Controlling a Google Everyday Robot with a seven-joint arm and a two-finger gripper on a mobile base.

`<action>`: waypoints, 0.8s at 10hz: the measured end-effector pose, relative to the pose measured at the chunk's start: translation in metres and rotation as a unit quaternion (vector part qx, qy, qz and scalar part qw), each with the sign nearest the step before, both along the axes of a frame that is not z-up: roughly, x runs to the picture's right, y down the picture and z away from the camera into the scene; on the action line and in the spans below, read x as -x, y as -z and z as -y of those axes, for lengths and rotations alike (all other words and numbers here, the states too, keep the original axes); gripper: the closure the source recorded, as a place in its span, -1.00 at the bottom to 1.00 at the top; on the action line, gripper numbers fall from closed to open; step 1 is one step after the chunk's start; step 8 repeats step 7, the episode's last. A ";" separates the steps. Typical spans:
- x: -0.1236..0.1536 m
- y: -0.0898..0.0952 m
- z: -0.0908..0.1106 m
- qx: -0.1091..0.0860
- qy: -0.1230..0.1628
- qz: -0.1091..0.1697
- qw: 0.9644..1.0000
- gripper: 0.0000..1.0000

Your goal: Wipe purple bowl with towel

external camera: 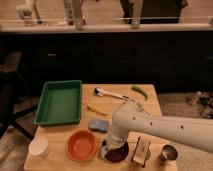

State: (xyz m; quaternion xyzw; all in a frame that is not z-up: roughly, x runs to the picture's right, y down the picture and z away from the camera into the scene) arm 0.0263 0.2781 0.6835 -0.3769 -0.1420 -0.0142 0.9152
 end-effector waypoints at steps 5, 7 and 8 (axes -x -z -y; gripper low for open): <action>-0.023 0.003 -0.007 0.014 -0.012 -0.015 1.000 1.00; -0.025 -0.011 0.007 0.017 -0.010 -0.017 1.000 1.00; -0.025 -0.011 0.007 0.017 -0.010 -0.017 1.000 1.00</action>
